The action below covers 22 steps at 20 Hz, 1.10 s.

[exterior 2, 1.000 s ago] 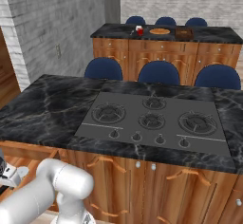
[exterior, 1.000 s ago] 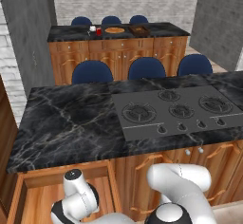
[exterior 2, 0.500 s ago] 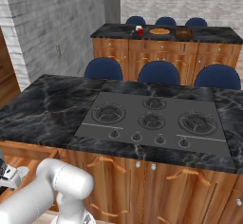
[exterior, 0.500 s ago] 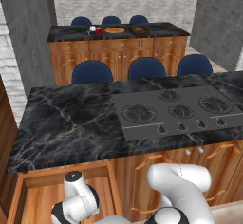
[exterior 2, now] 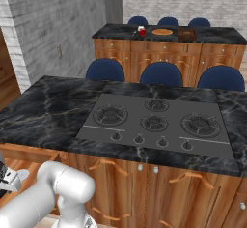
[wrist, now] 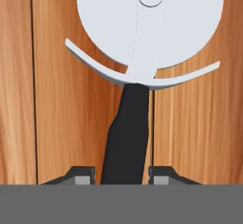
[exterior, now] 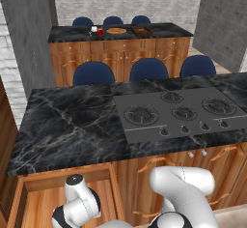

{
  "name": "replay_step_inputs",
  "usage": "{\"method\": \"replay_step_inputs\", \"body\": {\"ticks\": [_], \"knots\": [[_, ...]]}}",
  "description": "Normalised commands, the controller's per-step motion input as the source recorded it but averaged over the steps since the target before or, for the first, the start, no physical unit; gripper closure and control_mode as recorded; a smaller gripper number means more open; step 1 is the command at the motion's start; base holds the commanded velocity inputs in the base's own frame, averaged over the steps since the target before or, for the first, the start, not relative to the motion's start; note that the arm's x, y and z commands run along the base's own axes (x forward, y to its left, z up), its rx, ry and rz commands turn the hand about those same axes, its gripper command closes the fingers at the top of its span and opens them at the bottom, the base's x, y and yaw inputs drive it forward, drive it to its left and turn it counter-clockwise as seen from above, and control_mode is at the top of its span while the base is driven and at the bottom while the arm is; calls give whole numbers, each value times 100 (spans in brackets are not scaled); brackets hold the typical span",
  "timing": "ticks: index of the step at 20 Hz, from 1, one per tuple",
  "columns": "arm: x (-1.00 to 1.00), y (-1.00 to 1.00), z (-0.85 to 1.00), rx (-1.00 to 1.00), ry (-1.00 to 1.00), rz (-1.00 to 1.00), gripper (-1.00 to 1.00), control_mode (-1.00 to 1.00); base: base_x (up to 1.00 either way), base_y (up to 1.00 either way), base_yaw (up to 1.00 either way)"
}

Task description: Take the pizza cutter from the drawer on the left and place it on the dining counter for cutting.

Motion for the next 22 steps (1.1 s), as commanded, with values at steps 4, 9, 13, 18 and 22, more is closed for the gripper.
{"method": "replay_step_inputs", "body": {"ticks": [4,9,13,18,22], "knots": [[0,0,0,0,0,0,100,-100,0,0,0],[0,0,0,0,0,0,100,-100,0,0,0],[0,0,0,0,0,0,100,-100,0,0,0],[-3,-6,32,0,0,0,100,-100,0,0,0],[-10,-10,52,0,0,0,100,-100,0,0,0]]}}
